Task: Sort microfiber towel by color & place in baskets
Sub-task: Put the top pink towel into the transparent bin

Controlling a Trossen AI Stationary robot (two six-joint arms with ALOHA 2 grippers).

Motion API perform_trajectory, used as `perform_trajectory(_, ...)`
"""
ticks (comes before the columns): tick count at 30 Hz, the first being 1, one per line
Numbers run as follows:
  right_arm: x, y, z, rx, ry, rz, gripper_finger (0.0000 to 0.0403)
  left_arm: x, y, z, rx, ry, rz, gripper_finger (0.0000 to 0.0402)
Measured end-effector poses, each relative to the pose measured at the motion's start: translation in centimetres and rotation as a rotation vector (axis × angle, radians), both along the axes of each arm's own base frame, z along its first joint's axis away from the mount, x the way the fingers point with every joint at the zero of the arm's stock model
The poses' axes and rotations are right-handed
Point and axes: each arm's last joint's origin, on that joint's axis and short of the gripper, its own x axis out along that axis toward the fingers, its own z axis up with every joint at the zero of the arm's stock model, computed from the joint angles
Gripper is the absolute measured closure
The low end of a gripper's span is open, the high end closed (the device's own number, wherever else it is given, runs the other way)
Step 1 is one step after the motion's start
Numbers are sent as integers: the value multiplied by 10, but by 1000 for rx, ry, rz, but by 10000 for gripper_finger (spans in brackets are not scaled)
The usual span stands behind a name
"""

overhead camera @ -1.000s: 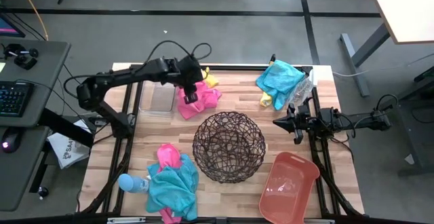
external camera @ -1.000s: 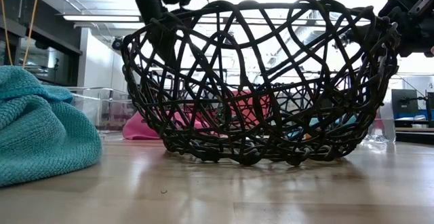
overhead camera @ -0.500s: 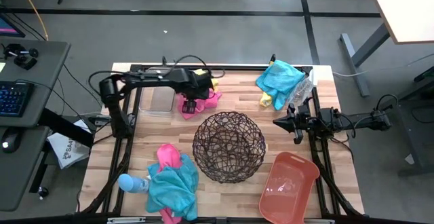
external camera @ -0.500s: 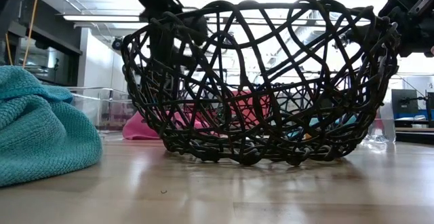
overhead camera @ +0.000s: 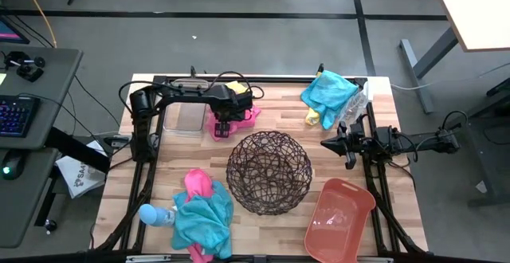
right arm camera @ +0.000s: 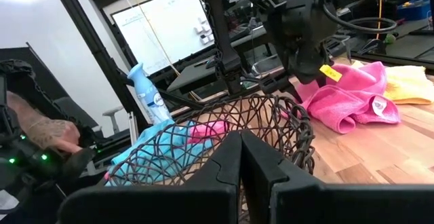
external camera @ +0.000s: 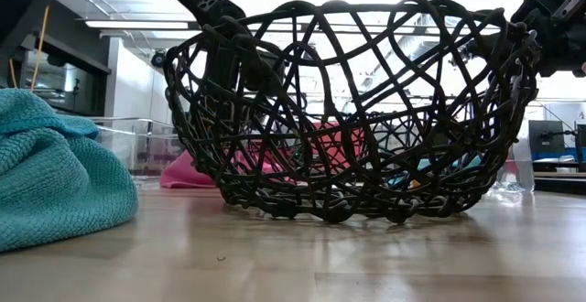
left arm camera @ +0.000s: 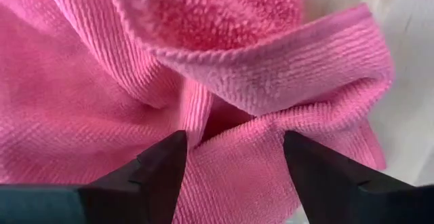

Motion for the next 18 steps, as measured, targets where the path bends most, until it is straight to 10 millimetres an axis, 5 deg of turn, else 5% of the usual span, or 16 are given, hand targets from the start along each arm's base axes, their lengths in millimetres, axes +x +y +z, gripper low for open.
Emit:
perform_trajectory(3,0,0,0,0,0,0,402,-1,0,0,23,17,-13,218)
perform_trajectory(9,0,0,0,0,0,-1,402,-10,-4,16,1,35,-3,386)
perform_trajectory(13,0,0,0,0,0,-1,402,-24,-9,56,32,-55,9,393)
perform_trajectory(18,0,0,0,0,0,-1,402,-52,-18,132,132,-339,49,398)
